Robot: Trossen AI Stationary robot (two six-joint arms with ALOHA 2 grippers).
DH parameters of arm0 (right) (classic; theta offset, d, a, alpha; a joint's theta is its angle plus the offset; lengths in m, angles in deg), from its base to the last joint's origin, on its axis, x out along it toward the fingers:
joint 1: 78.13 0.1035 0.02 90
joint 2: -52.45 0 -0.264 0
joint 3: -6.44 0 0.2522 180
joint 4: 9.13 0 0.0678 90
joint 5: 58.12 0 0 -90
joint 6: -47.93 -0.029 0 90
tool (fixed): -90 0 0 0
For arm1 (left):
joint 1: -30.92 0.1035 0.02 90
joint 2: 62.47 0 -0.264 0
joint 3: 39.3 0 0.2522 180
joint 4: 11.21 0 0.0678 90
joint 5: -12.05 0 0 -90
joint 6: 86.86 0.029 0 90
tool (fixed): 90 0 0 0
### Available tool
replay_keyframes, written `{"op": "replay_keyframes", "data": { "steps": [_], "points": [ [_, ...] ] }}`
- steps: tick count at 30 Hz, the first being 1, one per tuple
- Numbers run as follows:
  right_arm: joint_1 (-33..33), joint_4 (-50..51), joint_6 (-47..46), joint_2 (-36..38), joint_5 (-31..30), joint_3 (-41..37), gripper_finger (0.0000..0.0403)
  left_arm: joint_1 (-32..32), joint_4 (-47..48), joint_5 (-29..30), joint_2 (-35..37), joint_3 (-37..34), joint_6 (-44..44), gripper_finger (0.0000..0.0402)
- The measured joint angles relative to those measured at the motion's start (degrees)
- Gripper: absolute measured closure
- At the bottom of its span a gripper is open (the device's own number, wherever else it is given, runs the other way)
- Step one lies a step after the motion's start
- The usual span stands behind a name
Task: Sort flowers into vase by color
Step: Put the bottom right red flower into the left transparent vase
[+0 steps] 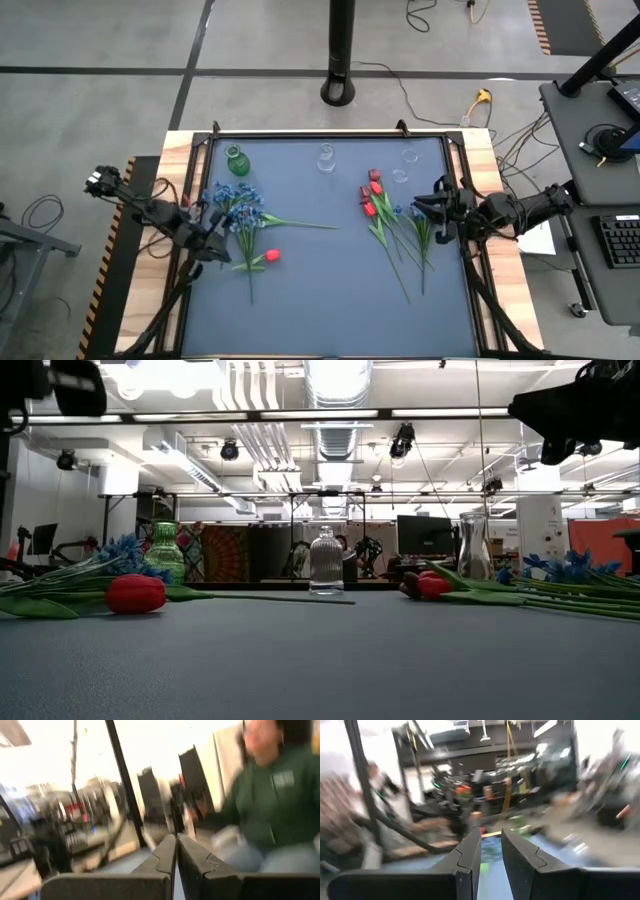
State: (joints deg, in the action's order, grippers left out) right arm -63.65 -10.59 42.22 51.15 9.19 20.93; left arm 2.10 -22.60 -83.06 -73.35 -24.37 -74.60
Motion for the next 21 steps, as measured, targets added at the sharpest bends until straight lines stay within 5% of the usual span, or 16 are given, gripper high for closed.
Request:
{"op": "replay_keyframes", "data": {
  "steps": [5,9,17,21],
  "points": [
    [0.0,-0.1,-19.9,0.0,0.6,0.0,0.0335,0.0,-10.6,0.0,0.0,0.0,-6.2,0.0402],
    [0.0,-0.4,-20.7,0.0,-0.4,0.0,0.0335,0.0,-13.0,0.0,0.0,0.0,-14.6,0.0402],
    [0.0,0.3,-20.0,0.0,3.2,0.0,0.0335,0.0,-14.3,0.0,0.0,0.0,-14.5,0.0402],
    [0.0,-0.1,-21.1,0.0,4.5,0.0,0.0335,0.0,-14.4,4.9,-0.4,0.0,-12.4,0.0402]
  ]
}}
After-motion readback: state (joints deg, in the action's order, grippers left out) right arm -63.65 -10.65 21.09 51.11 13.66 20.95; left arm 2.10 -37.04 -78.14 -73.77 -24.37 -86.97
